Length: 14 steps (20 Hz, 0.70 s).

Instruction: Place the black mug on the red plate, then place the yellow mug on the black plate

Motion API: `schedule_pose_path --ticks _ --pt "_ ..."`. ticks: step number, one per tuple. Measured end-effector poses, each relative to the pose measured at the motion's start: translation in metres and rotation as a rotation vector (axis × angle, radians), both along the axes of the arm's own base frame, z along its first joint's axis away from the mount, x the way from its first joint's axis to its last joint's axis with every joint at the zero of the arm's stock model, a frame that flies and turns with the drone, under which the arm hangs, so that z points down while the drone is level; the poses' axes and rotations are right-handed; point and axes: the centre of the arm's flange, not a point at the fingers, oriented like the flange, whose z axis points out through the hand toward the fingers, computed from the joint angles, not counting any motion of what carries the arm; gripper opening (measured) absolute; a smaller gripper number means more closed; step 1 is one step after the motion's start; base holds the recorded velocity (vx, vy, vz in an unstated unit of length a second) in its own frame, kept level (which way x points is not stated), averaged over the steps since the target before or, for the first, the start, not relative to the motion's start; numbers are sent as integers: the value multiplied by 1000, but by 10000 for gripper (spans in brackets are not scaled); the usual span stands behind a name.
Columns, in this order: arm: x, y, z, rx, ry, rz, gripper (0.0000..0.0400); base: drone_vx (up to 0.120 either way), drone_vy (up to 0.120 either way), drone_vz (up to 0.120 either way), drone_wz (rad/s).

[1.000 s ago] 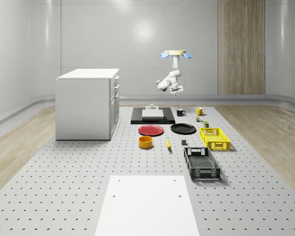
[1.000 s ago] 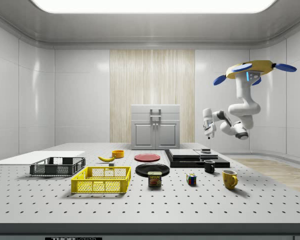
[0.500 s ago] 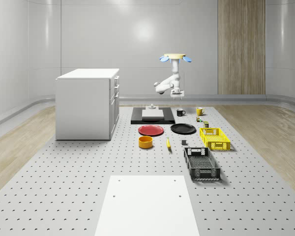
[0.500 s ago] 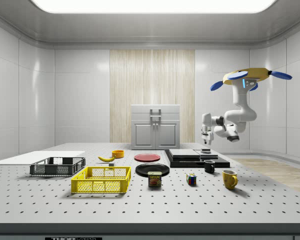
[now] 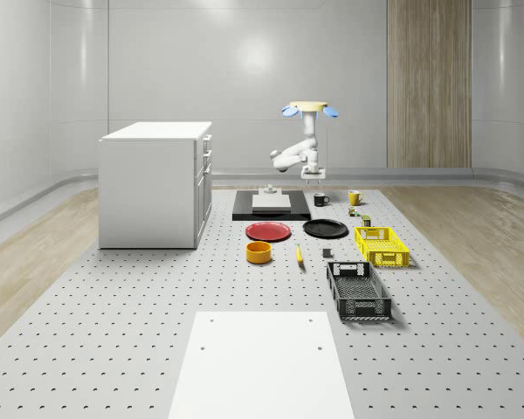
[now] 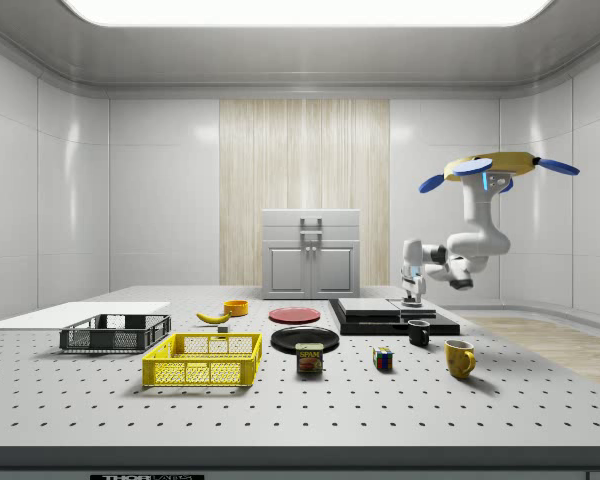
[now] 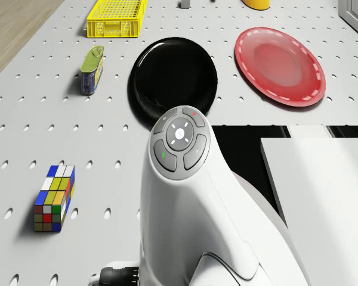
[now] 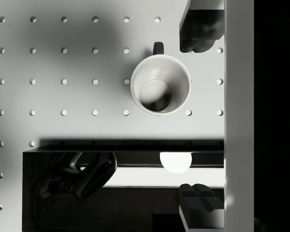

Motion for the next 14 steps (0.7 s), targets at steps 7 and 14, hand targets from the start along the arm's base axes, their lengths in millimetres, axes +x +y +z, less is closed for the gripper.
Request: schedule_pose_path --ticks 7,14 --pt "0 0 0 -4 0 0 400 0 0 -120 0" --pt "0 -1 0 -6 0 0 400 0 0 -109 0"
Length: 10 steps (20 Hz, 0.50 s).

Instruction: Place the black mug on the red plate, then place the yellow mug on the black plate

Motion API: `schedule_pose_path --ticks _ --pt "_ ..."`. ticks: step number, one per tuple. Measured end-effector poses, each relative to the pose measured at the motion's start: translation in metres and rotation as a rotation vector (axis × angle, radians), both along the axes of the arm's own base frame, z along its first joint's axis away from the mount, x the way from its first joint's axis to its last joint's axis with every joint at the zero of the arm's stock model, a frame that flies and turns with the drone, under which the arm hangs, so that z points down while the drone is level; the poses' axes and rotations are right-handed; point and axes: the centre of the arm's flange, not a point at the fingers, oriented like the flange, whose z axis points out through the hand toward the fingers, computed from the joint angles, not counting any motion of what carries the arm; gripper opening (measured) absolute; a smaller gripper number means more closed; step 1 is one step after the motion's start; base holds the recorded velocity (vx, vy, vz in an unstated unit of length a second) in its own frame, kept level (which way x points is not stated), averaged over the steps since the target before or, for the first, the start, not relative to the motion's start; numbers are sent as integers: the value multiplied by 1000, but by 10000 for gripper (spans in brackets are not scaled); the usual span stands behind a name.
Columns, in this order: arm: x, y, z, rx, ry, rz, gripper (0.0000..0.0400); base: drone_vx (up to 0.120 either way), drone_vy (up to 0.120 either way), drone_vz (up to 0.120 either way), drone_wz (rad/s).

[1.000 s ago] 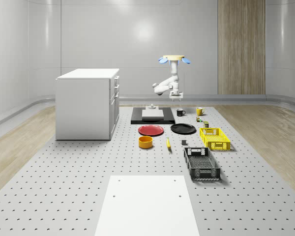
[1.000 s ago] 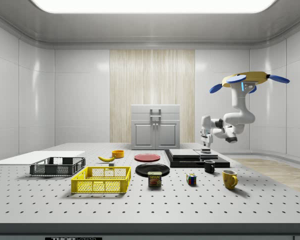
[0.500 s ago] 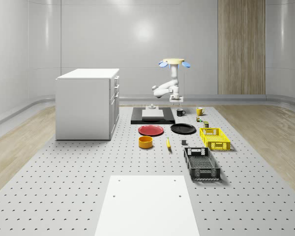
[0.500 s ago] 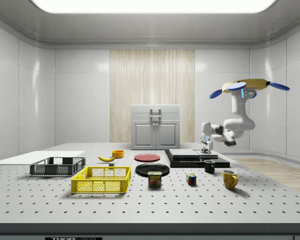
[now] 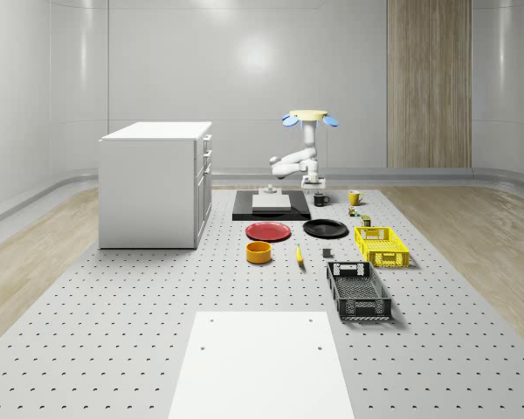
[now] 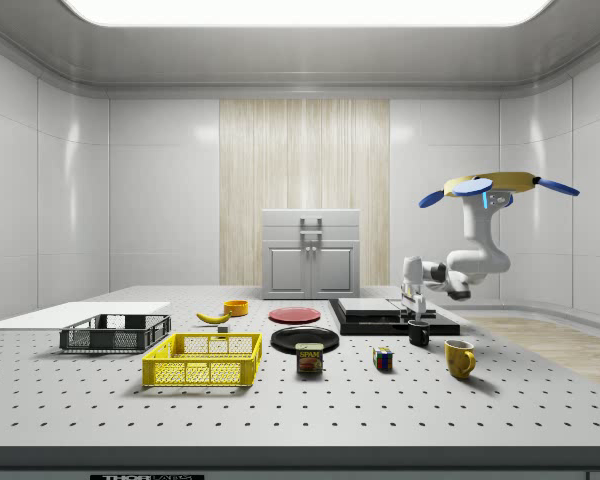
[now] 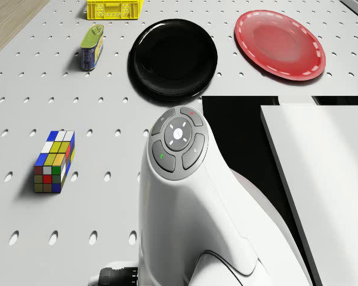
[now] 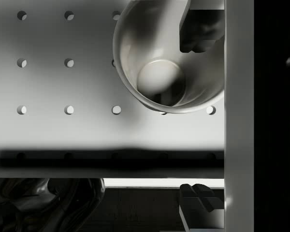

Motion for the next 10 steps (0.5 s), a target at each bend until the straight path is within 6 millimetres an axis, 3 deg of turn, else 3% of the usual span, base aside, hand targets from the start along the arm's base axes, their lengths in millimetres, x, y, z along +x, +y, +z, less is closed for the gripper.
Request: schedule_pose_path --ticks 6,10 --pt "0 -10 1 0 0 0 400 0 0 0 0" --pt "0 -13 12 0 0 0 400 0 0 0 0"
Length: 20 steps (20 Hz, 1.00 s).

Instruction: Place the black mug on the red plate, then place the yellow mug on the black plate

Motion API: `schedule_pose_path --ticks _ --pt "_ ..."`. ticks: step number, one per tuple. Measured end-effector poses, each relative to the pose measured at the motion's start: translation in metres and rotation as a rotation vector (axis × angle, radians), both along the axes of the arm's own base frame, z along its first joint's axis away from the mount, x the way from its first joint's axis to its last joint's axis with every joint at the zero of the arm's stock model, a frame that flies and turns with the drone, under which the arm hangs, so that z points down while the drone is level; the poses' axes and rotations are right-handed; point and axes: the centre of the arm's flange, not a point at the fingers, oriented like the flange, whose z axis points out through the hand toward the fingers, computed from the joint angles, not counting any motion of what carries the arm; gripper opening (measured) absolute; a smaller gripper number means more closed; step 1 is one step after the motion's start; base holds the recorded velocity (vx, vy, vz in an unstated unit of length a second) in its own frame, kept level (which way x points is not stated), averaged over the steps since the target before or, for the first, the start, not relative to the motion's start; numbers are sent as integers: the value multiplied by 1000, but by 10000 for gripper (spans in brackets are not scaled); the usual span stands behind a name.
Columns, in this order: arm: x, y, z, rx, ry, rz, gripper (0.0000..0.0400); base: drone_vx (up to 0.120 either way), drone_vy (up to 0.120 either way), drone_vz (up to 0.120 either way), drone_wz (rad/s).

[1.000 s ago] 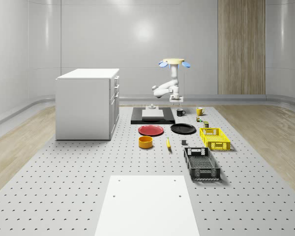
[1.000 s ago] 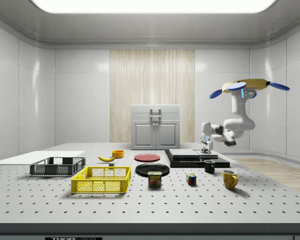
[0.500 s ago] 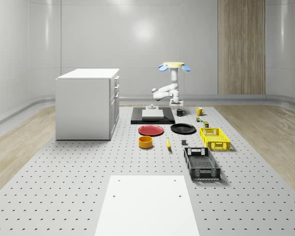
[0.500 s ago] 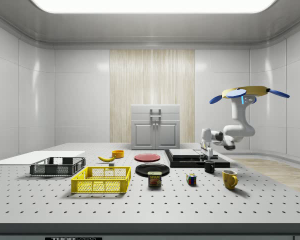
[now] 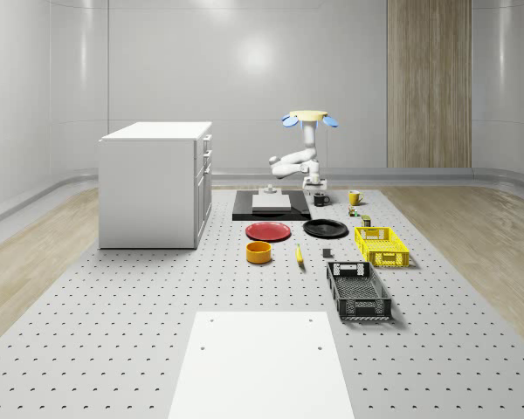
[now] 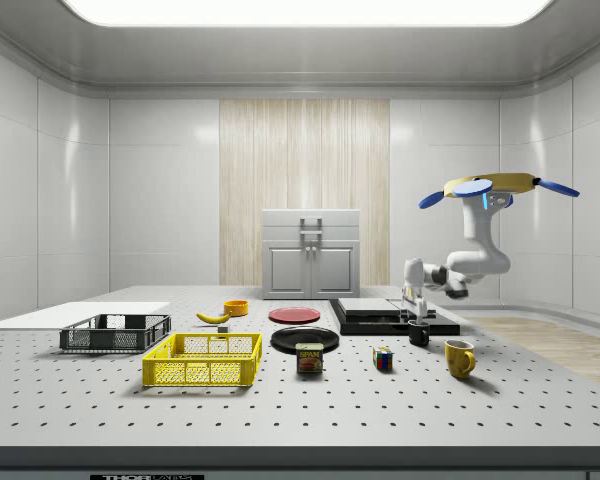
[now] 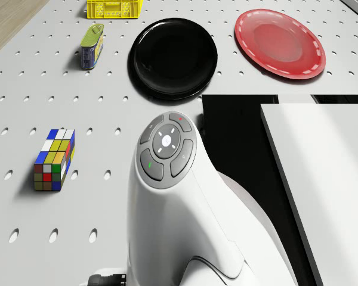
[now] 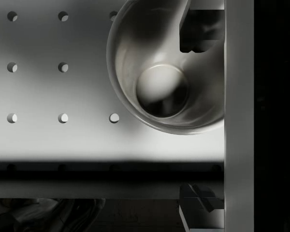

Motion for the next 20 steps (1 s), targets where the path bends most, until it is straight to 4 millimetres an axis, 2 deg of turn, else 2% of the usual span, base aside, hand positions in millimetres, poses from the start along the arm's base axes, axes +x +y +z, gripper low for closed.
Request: schedule_pose_path --ticks 6,15,17,20 --pt "0 3 14 0 0 0 400 0 0 0 0" --pt "0 7 19 0 0 0 400 0 0 0 0" --pt "0 7 19 0 0 0 286 0 0 0 0" --pt "0 7 19 0 0 0 193 0 0 0 0"
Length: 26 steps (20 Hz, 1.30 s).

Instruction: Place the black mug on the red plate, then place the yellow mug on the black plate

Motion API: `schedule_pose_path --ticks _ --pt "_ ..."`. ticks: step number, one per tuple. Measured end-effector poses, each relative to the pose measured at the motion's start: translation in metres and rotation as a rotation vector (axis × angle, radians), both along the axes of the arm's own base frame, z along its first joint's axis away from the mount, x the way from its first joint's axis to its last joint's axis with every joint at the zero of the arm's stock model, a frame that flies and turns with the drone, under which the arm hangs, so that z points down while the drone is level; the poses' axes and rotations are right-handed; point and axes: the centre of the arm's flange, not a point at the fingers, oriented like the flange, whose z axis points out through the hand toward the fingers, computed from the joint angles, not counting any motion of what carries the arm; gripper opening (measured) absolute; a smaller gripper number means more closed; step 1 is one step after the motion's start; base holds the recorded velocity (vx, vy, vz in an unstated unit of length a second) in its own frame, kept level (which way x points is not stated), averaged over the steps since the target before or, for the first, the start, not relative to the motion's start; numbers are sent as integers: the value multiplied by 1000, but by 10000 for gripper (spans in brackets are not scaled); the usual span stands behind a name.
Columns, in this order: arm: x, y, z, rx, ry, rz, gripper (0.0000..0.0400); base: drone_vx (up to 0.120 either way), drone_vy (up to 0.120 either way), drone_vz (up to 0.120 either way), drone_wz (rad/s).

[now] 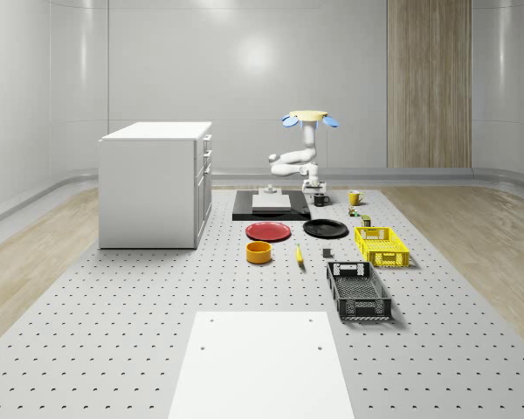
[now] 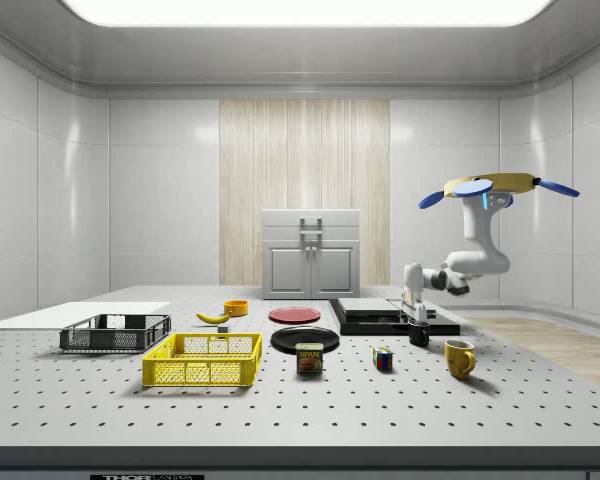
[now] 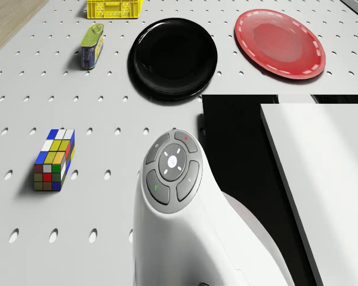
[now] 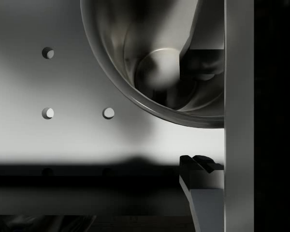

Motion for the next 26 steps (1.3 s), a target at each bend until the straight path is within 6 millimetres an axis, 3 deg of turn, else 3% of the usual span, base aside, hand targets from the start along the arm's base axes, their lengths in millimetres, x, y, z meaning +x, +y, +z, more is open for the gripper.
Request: schedule_pose_path --ticks 5,8,15,19,26 --pt "0 0 0 0 0 0 134 0 0 0 0" --pt "0 0 -7 0 0 0 121 0 0 27 0" --pt "0 0 -29 0 0 0 112 0 0 120 0" --pt "0 0 -34 0 0 0 111 120 -120 110 0" --pt "0 0 -37 0 0 0 110 120 -120 0 0"
